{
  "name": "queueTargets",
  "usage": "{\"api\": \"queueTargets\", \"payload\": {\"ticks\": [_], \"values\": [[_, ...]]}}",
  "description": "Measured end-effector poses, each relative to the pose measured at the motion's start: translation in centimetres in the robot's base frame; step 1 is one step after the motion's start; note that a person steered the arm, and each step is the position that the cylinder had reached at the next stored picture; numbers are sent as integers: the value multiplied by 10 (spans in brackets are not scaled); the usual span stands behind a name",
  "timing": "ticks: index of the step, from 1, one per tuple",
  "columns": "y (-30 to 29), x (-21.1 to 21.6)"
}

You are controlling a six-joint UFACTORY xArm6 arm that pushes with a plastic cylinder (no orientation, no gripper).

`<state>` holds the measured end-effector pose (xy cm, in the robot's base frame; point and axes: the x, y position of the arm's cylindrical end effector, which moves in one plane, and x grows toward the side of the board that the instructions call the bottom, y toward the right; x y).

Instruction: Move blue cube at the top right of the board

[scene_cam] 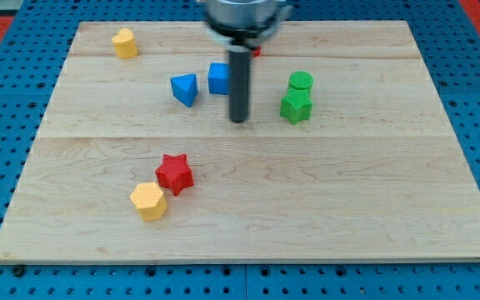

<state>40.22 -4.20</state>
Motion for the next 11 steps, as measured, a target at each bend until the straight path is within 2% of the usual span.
{"api": "queueTargets", "payload": {"ticks": [1, 2, 4, 5, 6, 8, 9, 11], "values": [[-54, -30], [-70, -58], [19, -66], [93, -80], [125, -102], [101, -112], [119, -122], [204, -124]]}}
